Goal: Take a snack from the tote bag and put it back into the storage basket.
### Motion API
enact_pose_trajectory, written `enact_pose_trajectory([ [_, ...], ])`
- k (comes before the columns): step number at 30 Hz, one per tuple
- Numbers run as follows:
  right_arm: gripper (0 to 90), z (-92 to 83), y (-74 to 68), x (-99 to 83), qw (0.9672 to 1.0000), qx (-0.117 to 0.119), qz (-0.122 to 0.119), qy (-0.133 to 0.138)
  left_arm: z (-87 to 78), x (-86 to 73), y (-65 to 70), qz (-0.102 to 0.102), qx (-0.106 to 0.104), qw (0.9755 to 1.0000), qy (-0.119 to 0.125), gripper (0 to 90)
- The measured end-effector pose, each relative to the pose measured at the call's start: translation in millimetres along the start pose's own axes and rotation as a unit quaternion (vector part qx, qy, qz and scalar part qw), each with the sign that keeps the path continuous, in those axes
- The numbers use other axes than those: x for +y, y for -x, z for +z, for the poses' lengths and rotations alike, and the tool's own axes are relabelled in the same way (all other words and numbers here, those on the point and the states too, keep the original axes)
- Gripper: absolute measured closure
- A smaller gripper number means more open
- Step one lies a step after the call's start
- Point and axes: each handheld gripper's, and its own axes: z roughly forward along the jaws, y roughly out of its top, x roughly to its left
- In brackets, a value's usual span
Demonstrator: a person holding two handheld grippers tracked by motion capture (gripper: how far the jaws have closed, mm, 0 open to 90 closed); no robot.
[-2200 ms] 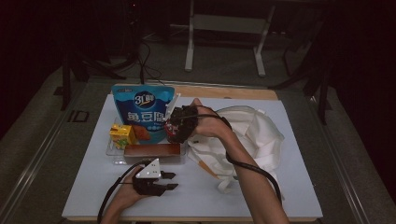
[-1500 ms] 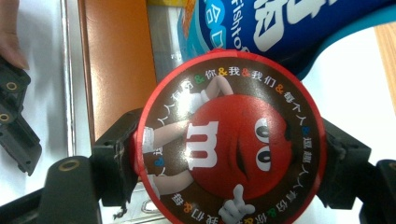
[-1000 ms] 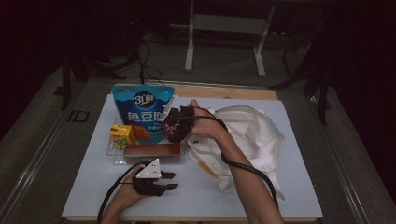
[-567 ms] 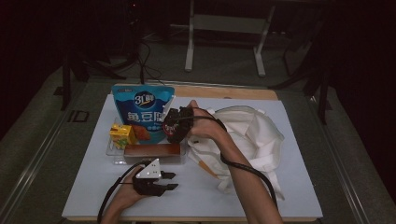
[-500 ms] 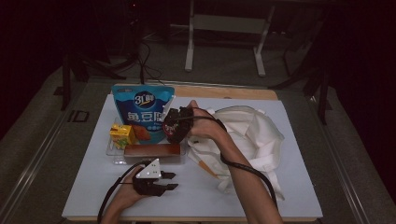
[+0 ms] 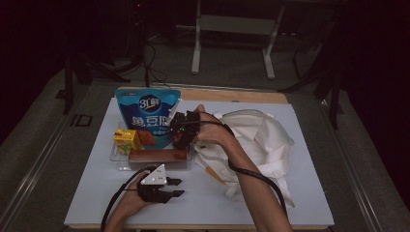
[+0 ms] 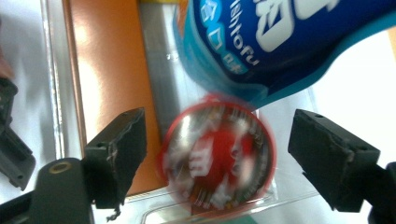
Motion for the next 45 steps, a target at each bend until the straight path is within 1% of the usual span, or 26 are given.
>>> enact_pose_trajectory([
  [1,20.3,-1.6,0.5,1.1,1.0,-0.006,-0.002,0.001,0.0,0.1,0.2,0.001,0.001,1.0,0.0,58.5],
  [2,20.9,-3.6,0.9,1.7,1.0,-0.001,-0.001,0.002,0.0,0.1,0.3,0.002,0.001,1.0,-0.001,58.5],
  [3,20.9,-5.1,0.9,2.2,1.0,-0.004,-0.003,0.003,0.0,0.1,0.2,0.001,0.001,1.0,-0.001,58.4],
  [5,21.1,-7.4,1.1,2.0,1.0,-0.003,-0.004,0.006,-0.1,0.1,0.0,0.001,0.0,1.0,-0.001,58.4],
  [6,21.5,-8.4,1.3,1.7,1.0,-0.008,-0.004,0.005,0.0,0.1,0.2,0.0,0.0,1.0,0.0,58.4],
  [7,21.9,-9.2,1.6,1.1,1.0,-0.003,-0.002,0.006,0.0,0.1,0.3,0.001,0.001,1.0,-0.001,58.5],
  [11,22.0,-10.5,2.6,-0.6,1.0,-0.005,-0.002,0.004,-0.1,0.1,0.2,0.0,0.001,1.0,0.0,58.5],
  [17,22.5,-12.9,2.5,-2.1,0.9999,0.001,0.002,0.011,0.0,0.1,0.1,0.0,0.001,1.0,0.0,58.4],
  [28,22.6,-17.1,1.9,-8.1,0.9999,0.002,0.006,0.016,0.1,0.0,0.1,-0.002,0.001,1.0,0.001,58.3],
  [33,22.6,-22.4,1.7,-11.3,0.9997,0.003,0.009,0.022,0.0,0.1,-0.1,-0.001,0.001,1.0,0.0,58.3],
  [35,22.6,-25.1,1.8,-12.5,0.9997,0.0,0.007,0.025,0.1,0.0,0.0,-0.002,0.001,1.0,0.0,58.3],
  [45,22.6,-39.4,0.8,-20.2,0.9993,0.003,0.007,0.036,0.0,0.0,-0.7,-0.004,0.0,1.0,0.001,58.2],
])
